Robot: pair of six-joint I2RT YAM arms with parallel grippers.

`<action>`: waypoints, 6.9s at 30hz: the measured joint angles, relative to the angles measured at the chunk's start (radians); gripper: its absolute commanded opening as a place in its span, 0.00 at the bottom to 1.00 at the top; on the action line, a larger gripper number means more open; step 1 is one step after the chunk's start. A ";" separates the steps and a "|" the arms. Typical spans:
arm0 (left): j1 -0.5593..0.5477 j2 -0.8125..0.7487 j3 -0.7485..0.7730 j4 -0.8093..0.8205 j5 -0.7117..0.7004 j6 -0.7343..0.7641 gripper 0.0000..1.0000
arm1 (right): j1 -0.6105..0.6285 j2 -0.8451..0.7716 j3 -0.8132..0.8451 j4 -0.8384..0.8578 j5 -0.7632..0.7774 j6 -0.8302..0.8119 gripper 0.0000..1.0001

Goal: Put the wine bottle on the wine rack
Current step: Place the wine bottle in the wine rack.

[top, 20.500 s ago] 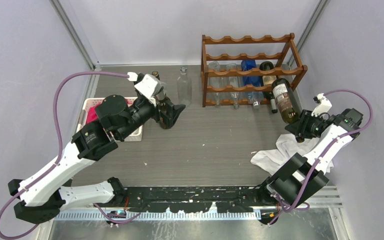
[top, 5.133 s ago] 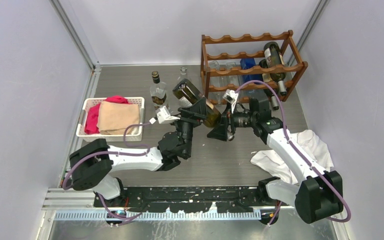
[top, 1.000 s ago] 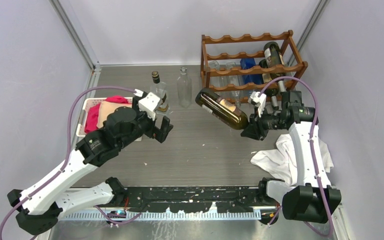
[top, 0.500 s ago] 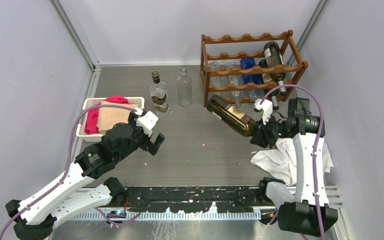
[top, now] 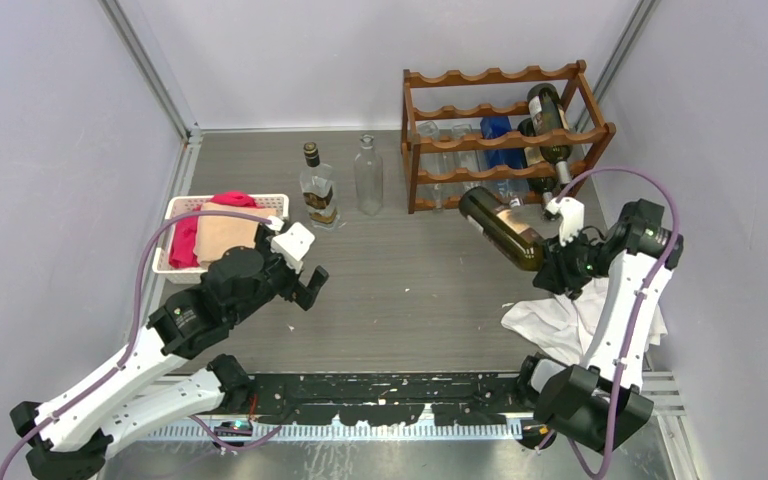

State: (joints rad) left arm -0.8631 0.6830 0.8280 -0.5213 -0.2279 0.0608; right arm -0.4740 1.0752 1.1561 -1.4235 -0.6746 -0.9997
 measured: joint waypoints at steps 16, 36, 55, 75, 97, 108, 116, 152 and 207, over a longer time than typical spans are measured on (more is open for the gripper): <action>0.000 -0.007 0.000 0.000 0.000 0.003 0.99 | -0.209 0.153 0.124 0.026 -0.011 -0.008 0.01; 0.000 -0.013 0.000 0.001 -0.008 0.005 0.99 | -0.209 0.274 0.127 0.235 -0.049 0.207 0.01; 0.000 -0.014 0.000 0.001 -0.008 0.021 0.99 | -0.085 0.313 0.081 0.440 -0.023 0.401 0.01; 0.000 -0.014 -0.008 0.002 -0.016 0.027 0.99 | 0.100 0.398 0.057 0.770 0.113 0.644 0.01; 0.002 -0.004 -0.013 0.006 -0.025 0.028 0.99 | 0.234 0.504 0.066 1.019 0.266 0.805 0.01; 0.009 0.011 -0.015 0.008 -0.026 0.030 0.99 | 0.260 0.542 0.080 1.091 0.309 0.838 0.01; 0.016 0.020 -0.015 0.008 -0.026 0.030 0.99 | 0.270 0.566 0.099 1.128 0.332 0.846 0.01; 0.039 0.035 -0.015 0.008 -0.025 0.030 0.99 | 0.335 0.642 0.150 1.183 0.458 0.886 0.06; 0.047 0.040 -0.017 0.008 -0.023 0.030 0.99 | 0.341 0.664 0.192 1.246 0.461 0.871 0.66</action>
State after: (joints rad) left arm -0.8162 0.7227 0.8112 -0.5133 -0.2504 0.0906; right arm -0.1329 1.7390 1.3483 -0.1780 -0.2134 -0.1287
